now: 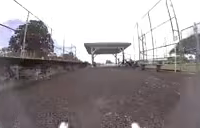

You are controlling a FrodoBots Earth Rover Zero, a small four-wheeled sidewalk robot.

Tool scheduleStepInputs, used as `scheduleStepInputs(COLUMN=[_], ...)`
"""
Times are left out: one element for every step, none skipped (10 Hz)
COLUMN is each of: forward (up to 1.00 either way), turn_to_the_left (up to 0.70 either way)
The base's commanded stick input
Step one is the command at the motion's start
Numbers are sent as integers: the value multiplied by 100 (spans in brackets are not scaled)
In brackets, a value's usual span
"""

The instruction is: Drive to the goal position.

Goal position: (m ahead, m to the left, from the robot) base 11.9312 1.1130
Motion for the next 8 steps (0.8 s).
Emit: scheduleStepInputs(forward=[100, 100, 100, 100, 100, 100, 100, 100], turn_to_the_left=[0, 0, 0, 0, 0, 0, 0, 0])
